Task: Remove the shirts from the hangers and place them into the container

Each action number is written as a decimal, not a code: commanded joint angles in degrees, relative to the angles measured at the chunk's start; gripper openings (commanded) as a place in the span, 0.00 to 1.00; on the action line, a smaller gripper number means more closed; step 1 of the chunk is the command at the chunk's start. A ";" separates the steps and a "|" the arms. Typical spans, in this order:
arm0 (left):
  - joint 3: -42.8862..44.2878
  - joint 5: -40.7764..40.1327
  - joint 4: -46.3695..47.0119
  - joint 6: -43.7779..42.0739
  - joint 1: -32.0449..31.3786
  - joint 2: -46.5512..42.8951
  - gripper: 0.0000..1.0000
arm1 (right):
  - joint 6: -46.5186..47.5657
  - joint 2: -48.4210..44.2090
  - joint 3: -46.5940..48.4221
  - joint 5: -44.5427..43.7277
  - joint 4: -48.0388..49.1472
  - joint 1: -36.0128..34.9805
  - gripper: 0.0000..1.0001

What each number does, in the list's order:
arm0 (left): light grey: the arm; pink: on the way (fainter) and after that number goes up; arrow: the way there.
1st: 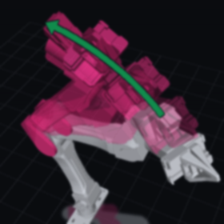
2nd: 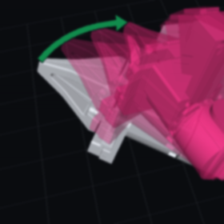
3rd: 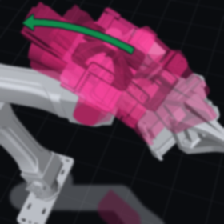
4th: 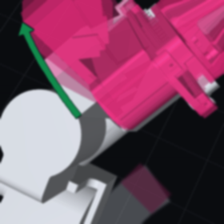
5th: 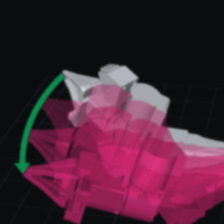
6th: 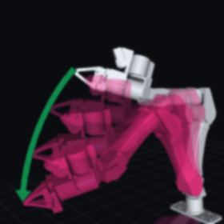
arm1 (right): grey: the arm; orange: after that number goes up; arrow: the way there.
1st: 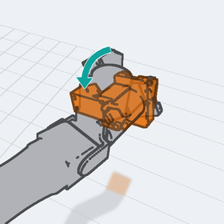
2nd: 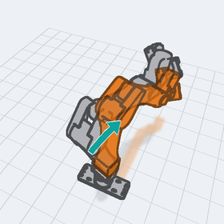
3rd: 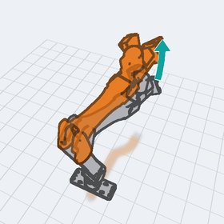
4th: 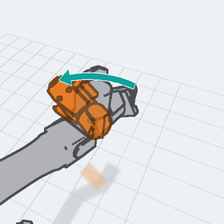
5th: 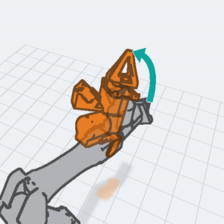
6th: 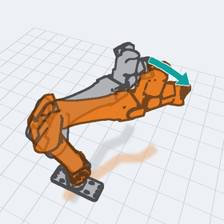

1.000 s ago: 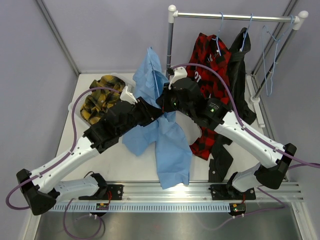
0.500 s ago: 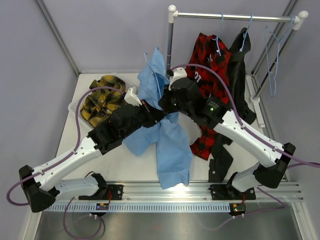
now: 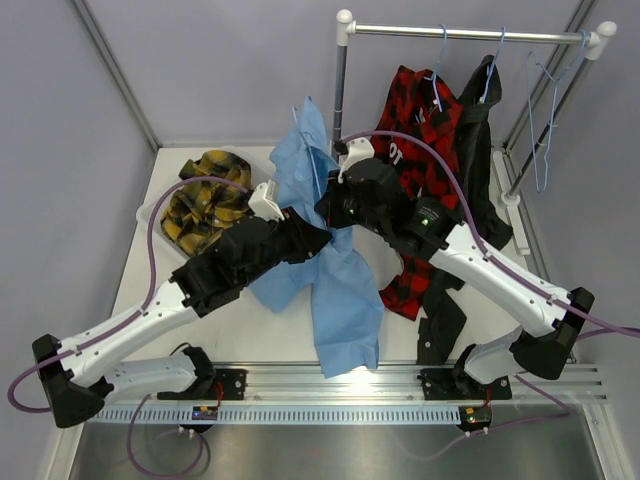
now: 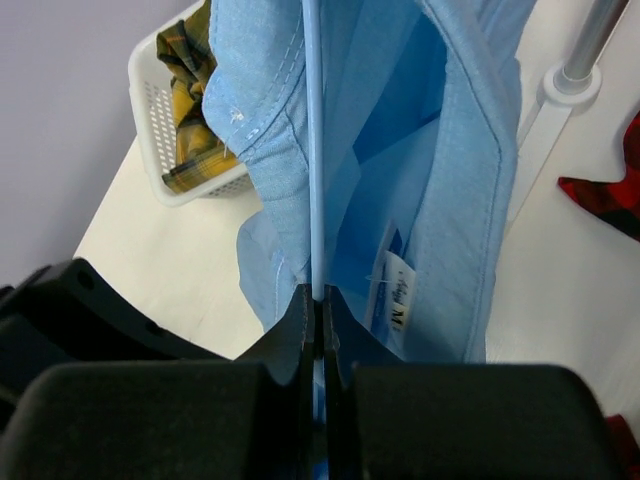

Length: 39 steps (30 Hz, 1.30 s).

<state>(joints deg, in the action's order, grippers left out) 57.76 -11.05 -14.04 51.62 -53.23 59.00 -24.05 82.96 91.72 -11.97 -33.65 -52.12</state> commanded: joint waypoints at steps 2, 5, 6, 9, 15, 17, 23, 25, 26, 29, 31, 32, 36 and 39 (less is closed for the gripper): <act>2.18 3.05 -7.05 -2.05 -1.26 0.67 0.30 | -0.82 -4.47 -1.72 -2.54 11.67 2.02 0.00; 2.97 3.58 -7.14 -0.91 -1.26 1.55 0.37 | -1.26 -4.73 -2.51 -2.36 11.50 2.02 0.00; 3.32 3.49 -7.05 -0.55 -1.26 2.08 0.37 | -1.17 -4.82 -2.51 -2.36 11.59 2.02 0.00; 3.85 3.75 -6.70 -0.29 -1.26 2.78 0.37 | -1.00 -4.91 -2.60 -2.19 11.59 2.02 0.00; 3.07 5.95 -6.61 -1.78 -1.26 2.78 0.22 | 0.58 -5.17 -1.29 -4.81 10.54 2.02 0.00; 1.75 6.56 -6.61 -2.22 -1.26 2.43 0.18 | 1.02 -4.83 -0.15 -5.26 9.92 2.37 0.00; -2.02 8.94 -6.70 -4.42 -1.26 0.59 0.17 | 2.43 -4.56 2.14 -5.08 8.77 4.13 0.00; -3.00 8.59 -6.70 -5.03 -1.26 -0.29 0.18 | 2.96 -4.65 2.41 -4.56 8.51 4.39 0.00; -3.61 8.50 -6.70 -5.03 -1.26 -0.73 0.20 | 3.22 -4.65 2.76 -4.38 8.16 4.65 0.00; -3.62 8.06 -6.61 -5.47 -1.26 -1.35 0.35 | 3.22 -4.56 2.59 -3.68 8.25 4.66 0.00; -3.18 8.15 -6.26 -6.00 -1.17 -1.26 0.37 | 3.14 -4.56 2.50 -3.15 8.42 4.66 0.00; -3.18 8.15 -5.91 -6.00 -1.17 -1.17 0.37 | 3.05 -4.56 2.58 -3.15 8.42 4.66 0.00; -3.18 8.94 -5.64 -6.62 -1.17 -0.38 0.24 | 2.87 -4.56 3.64 -2.97 7.81 4.74 0.00; -3.88 9.73 -5.56 -6.79 -1.17 0.06 0.10 | 2.70 -4.47 4.95 -3.33 7.37 4.66 0.00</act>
<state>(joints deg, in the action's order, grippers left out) 55.59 -4.38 -13.17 47.31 -53.87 58.48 -23.53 81.38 90.50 -11.20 -33.17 -49.43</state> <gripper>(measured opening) 0.137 0.035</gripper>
